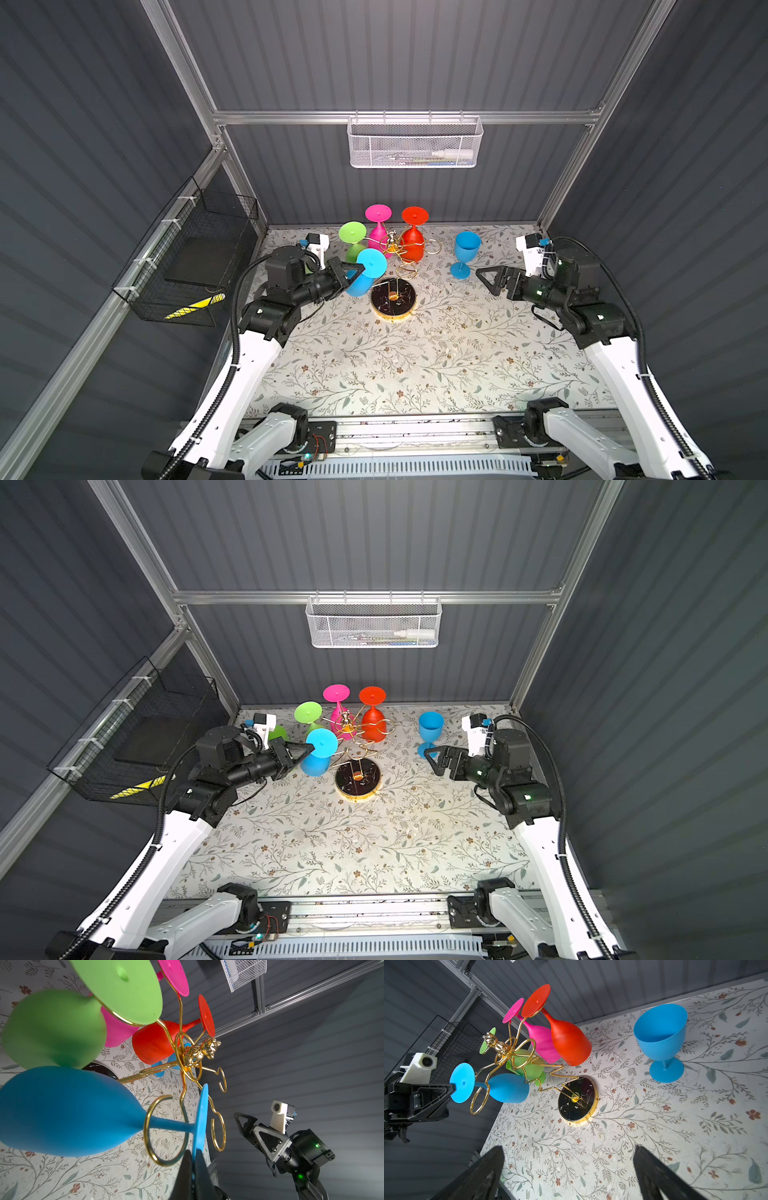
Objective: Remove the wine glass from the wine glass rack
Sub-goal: 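Close the left gripper on the cyan glass stem and slide it outward along its hook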
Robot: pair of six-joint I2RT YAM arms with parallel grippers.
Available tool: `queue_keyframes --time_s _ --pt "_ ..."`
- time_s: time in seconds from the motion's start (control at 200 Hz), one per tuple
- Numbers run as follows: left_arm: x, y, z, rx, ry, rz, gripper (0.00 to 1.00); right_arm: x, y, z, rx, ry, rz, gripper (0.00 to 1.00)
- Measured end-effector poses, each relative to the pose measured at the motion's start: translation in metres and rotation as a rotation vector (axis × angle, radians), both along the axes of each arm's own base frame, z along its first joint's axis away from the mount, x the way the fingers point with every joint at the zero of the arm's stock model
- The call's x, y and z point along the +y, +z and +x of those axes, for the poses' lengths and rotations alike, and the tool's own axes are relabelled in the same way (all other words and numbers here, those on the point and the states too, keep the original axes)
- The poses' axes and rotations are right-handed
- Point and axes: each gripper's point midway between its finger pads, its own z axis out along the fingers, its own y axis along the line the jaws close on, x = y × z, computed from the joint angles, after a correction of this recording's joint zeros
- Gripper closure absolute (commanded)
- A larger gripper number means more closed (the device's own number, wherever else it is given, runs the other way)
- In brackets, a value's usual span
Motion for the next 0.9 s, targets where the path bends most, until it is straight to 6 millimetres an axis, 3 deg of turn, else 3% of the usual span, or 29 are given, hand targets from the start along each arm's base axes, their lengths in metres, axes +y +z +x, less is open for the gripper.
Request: queue_keyframes --time_s 0.525,0.9 --pt "-0.003 0.0 0.012 0.002 0.006 0.003 1.0 0.0 0.0 0.0 0.0 0.0 0.0 0.01" --pt "-0.003 0.012 0.022 -0.023 0.025 0.003 1.0 0.0 0.001 -0.002 -0.004 0.0 0.0 0.01"
